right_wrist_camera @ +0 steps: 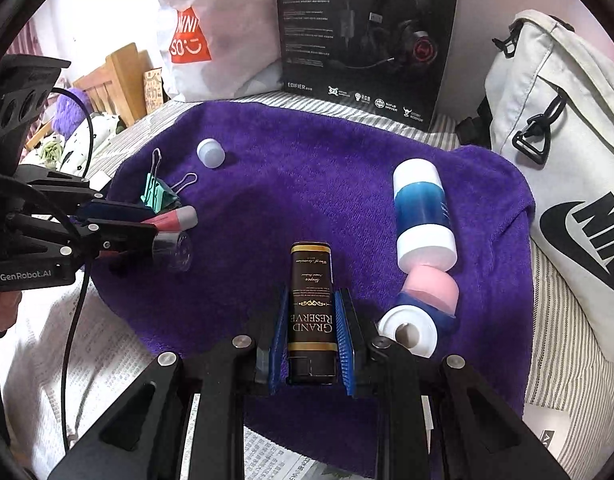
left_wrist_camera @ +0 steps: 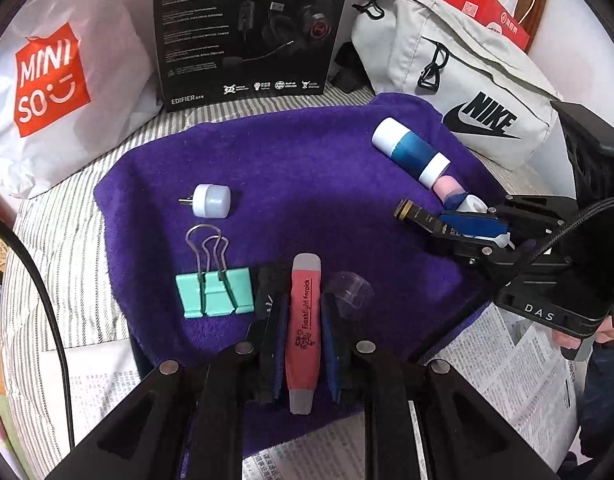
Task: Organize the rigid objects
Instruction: 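Carry the Grand Reserve tube onto the towel while left carries the highlighter there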
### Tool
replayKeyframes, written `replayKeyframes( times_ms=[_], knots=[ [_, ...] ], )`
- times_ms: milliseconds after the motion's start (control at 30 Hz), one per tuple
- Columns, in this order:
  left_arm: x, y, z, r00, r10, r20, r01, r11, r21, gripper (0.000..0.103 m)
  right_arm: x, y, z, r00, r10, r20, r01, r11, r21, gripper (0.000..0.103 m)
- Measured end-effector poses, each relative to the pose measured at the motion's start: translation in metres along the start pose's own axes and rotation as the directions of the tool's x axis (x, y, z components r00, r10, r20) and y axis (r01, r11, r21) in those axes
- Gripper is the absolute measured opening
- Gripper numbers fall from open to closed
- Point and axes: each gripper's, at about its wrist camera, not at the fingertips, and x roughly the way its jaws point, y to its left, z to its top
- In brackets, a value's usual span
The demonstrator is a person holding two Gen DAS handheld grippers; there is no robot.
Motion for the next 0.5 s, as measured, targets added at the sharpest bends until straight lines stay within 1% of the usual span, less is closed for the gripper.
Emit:
replayKeyframes(
  times_ms=[133,267,500],
  knots=[
    [0.003,-0.002,0.003,1.0,-0.002,-0.003,0.002,1.0,-0.003,0.016,0.001,-0.001,0.0,1.0,0.003,-0.001,-0.003,1.0,0.0,0.023],
    [0.006,-0.008,0.006,1.0,0.008,-0.013,-0.008,1.0,0.018,0.016,0.003,-0.001,0.0,1.0,0.004,-0.005,-0.004,1.0,-0.002,0.023],
    [0.01,-0.012,0.003,0.999,0.017,-0.03,-0.017,1.0,0.026,0.016,0.006,-0.001,-0.001,1.0,0.015,-0.011,-0.015,1.0,-0.005,0.023]
  ],
)
